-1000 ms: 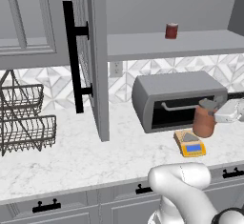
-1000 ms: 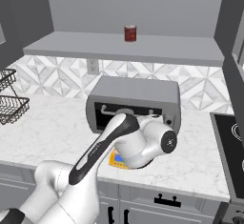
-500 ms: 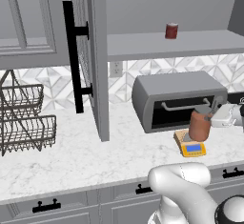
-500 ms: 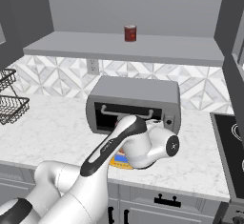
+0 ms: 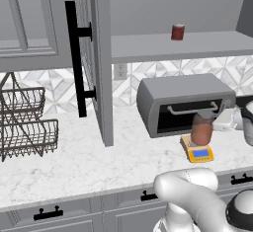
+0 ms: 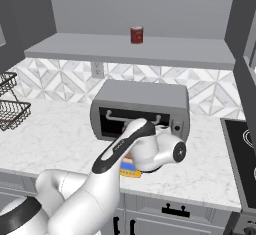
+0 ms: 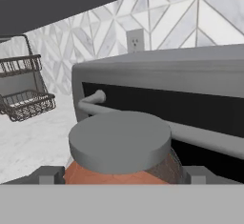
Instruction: Pick the honey bottle and place it on the digital scale for weighing, and close the cabinet.
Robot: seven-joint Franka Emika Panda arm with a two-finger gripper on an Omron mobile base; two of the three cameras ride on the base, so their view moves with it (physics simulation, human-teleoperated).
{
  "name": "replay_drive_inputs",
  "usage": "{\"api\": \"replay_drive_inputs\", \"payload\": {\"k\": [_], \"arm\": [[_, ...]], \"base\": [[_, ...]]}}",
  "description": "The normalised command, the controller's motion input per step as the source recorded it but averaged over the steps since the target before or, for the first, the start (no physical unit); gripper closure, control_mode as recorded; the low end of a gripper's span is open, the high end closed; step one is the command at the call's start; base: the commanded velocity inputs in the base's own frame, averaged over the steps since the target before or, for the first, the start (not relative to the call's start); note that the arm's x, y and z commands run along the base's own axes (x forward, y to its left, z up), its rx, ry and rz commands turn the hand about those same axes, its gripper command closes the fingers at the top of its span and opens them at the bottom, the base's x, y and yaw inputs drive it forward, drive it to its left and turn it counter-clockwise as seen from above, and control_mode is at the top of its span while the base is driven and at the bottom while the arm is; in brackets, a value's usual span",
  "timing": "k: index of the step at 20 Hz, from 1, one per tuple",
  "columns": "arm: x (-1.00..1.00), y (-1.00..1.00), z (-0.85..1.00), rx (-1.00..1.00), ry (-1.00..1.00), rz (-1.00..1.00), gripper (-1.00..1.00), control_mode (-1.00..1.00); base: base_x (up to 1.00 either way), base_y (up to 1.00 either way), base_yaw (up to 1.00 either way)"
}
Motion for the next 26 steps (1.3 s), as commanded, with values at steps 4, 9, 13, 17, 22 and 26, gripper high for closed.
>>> {"api": "replay_drive_inputs", "payload": {"k": [4,9,13,17,22,26], "arm": [[0.20,0.00,-0.21,0.00,0.00,0.00,1.00,-1.00],[0.12,0.00,-0.21,0.00,0.00,0.00,1.00,-1.00],[0.00,0.02,-0.19,0.00,-0.01,0.00,1.00,-1.00],[0.00,0.25,-0.22,0.00,-0.02,0.00,-1.00,-1.00],[0.06,0.09,-0.06,0.00,-0.01,0.00,-1.00,-1.00],[0.00,0.00,-0.02,0.00,-0.05,0.00,-1.00,-1.00]], "base": [[0.00,0.00,0.00],[0.00,0.00,0.00],[0.00,0.00,0.00],[0.00,0.00,0.00],[0.00,0.00,0.00],[0.00,0.00,0.00]]}}
